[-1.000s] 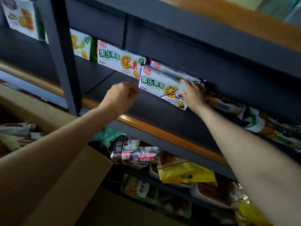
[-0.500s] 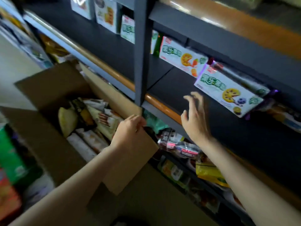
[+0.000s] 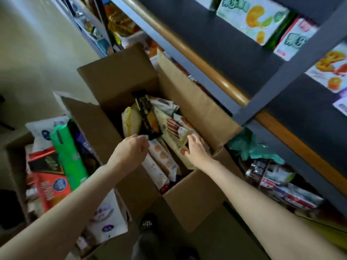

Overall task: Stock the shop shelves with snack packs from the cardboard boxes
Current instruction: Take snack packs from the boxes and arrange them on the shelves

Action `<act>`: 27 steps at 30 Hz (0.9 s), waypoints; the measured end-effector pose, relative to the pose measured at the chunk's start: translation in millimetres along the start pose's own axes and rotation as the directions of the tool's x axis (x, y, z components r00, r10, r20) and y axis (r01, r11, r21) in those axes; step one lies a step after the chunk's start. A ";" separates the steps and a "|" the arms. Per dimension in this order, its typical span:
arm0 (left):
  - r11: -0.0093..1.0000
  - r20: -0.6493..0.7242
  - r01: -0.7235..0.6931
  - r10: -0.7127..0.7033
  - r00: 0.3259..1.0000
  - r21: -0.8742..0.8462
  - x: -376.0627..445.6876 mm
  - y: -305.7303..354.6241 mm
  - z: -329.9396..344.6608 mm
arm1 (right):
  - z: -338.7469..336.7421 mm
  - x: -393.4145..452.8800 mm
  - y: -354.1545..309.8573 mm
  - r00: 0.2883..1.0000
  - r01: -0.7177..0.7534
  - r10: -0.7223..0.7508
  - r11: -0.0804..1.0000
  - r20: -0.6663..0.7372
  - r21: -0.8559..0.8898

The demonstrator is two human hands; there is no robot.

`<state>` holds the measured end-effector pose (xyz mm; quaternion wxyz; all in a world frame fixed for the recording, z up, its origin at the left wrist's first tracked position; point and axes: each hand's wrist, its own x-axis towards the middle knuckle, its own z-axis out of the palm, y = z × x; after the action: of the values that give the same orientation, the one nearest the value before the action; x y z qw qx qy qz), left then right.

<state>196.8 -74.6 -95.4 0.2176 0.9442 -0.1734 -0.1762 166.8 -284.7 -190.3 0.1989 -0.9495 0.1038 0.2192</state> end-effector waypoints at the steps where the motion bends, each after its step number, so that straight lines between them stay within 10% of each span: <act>1: 1.000 0.015 0.002 -0.002 1.000 -0.016 11.3 -5.0 1.7 | 6.8 18.0 -2.4 0.999 -0.047 0.047 0.998 0.015 0.038; 9: 0.992 0.022 -0.043 0.046 0.999 -0.115 46.1 -22.2 7.7 | 24.8 85.5 -16.7 0.958 -0.264 0.254 0.962 -0.131 -0.062; 17: 0.950 0.142 0.132 -0.095 0.985 -0.282 36.0 -4.2 1.0 | -17.3 38.6 -30.2 0.932 -0.295 0.358 0.837 -0.054 0.461; 21: 0.752 0.272 0.382 -0.275 0.922 -0.536 20.4 30.2 -10.7 | -83.2 -35.4 -27.8 0.940 -0.236 0.335 0.501 0.065 0.832; 27: 0.351 0.459 0.479 -0.143 0.877 -0.805 -43.2 131.5 -33.4 | -166.9 -184.8 -8.7 0.976 -0.025 0.201 0.467 -0.079 0.884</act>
<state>139.5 -156.6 5.9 0.6206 0.6510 0.1025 -0.4249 68.8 -327.3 34.8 0.6322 -0.7192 0.2807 0.0650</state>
